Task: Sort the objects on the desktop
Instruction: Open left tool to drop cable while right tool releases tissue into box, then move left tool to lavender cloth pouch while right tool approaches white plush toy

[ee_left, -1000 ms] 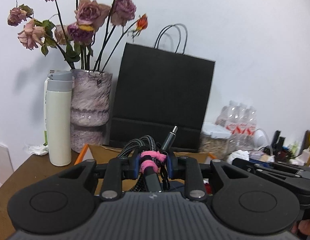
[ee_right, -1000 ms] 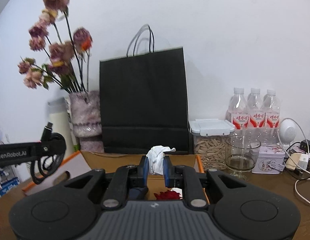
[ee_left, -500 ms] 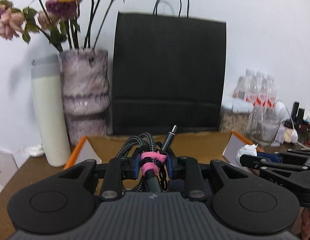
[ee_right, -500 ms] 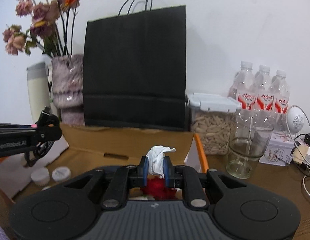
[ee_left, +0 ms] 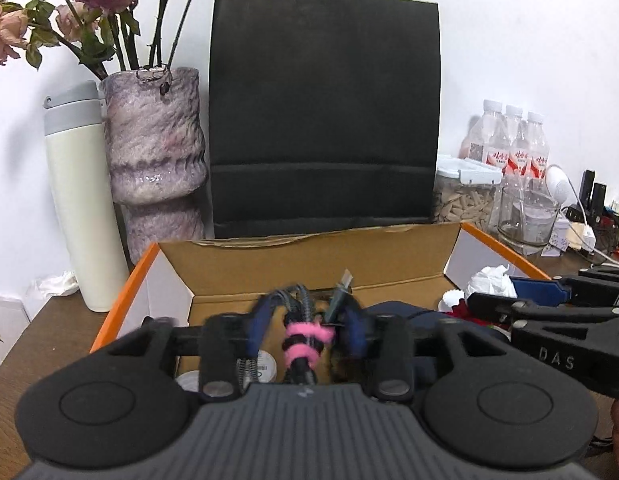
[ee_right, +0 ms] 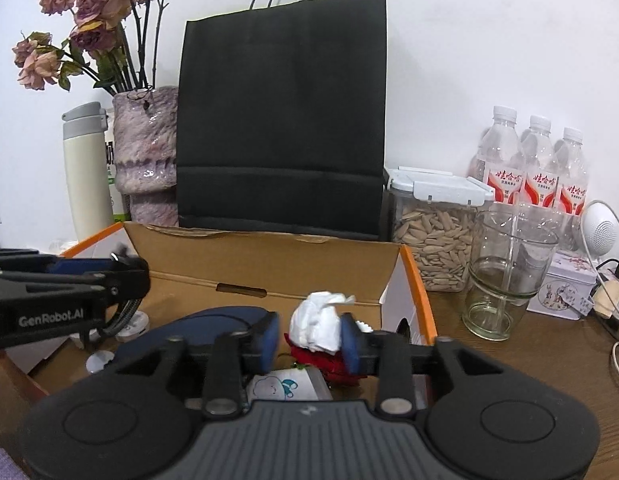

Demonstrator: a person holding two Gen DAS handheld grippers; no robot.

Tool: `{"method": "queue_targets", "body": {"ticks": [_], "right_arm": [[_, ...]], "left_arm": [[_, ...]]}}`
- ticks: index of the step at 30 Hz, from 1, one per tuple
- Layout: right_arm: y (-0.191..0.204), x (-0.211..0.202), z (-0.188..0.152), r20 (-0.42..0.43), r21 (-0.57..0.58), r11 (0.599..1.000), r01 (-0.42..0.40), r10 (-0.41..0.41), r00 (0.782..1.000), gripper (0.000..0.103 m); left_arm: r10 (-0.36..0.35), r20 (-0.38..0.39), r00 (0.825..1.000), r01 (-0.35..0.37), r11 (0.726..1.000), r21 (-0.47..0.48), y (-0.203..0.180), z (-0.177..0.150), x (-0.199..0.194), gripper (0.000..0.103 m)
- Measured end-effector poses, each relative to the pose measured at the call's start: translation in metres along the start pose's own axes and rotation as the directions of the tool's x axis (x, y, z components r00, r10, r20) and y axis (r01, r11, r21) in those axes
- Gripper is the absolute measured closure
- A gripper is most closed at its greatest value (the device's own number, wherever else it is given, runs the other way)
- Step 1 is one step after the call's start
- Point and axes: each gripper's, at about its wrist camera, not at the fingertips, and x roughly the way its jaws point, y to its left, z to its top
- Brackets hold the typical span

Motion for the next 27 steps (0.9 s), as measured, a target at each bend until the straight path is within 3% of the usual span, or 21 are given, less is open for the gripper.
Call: {"method": "queue_targets", "body": {"ticks": [2,3,4,7,11,27], "right_arm": [[0.001,-0.002,0.000,0.007,-0.004,1.000,0.011,-0.011,1.000,0.042],[0.001,-0.004,0.000,0.014,-0.006,1.000,0.017,-0.017,1.000,0.037],[0.001,-0.005,0.000,0.021,-0.006,1.000,0.022,-0.022,1.000,0.025],[0.000,-0.008,0.001,0.033,-0.002,0.999,0.053,-0.053,0.998,0.015],[-0.002,-0.010,0.000,0.032,0.023,0.999,0.029,-0.030,0.999,0.000],[0.008,-0.038,0.000,0.088,-0.002,1.000,0.026,-0.026,0.996,0.000]], "left_arm": [[0.007,0.007,1.000,-0.007,1.000,0.007,-0.001,-0.001,-0.003,0.040],[0.009,0.011,1.000,-0.009,1.000,0.010,-0.002,-0.001,-0.004,0.029],[0.014,0.019,1.000,-0.015,1.000,0.009,-0.003,-0.001,-0.006,0.022],[0.047,0.054,0.997,-0.047,0.999,-0.008,-0.001,0.000,-0.013,0.000],[0.042,0.081,0.996,-0.038,0.998,-0.048,0.005,0.000,-0.018,0.000],[0.061,0.117,0.991,-0.050,0.994,-0.097,0.018,-0.001,-0.041,0.000]]}}
